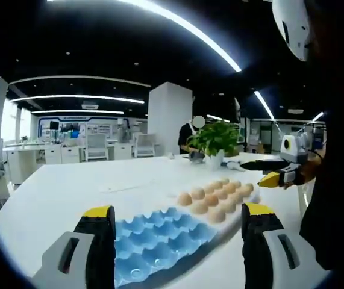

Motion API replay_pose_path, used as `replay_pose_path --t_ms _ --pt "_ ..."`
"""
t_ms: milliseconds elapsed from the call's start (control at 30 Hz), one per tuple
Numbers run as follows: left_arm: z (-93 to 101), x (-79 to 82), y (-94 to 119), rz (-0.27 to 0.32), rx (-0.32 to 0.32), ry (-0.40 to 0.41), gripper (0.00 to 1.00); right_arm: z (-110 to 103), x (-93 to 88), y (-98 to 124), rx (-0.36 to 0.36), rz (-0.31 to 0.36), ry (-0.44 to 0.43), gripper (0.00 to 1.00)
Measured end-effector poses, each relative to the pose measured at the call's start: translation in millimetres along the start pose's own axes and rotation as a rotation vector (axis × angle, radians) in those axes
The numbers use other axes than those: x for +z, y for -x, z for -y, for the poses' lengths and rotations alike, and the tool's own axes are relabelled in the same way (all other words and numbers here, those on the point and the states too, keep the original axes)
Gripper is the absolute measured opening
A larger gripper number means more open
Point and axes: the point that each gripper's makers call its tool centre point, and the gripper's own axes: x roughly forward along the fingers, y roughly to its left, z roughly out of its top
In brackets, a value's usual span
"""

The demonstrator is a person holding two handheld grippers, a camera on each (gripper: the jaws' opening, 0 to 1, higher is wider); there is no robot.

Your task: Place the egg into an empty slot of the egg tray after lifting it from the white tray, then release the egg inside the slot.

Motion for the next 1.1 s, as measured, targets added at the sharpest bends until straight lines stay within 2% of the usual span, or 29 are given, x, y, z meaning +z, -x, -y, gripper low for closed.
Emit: replay_pose_path --t_ms 200,433,567,833,1100 --pt "-1.1 -7.8 0.1 -0.034 -0.002 0.005 0.86 -2.5 -14.2 -2.0 0.009 -0.05 -0.015 0.84" --pt "-4.6 -7.2 1.6 -0.035 0.014 0.004 0.86 -6.4 -20.0 -0.7 0.002 -0.062 -0.048 0.82" --pt "-5.3 -12.3 2.2 -0.061 0.013 0.01 0.86 -5.2 -20.9 0.8 -0.01 -0.065 -0.043 0.82" --pt "-6.9 -8.0 3.1 -0.049 0.022 0.012 0.85 -4.8 -22.2 2.3 -0.022 -0.065 -0.056 0.8" --pt "-11.0 -15.8 4.7 -0.075 0.033 0.026 0.86 -5.7 -22.5 -0.4 -0.02 -0.074 -0.057 0.8"
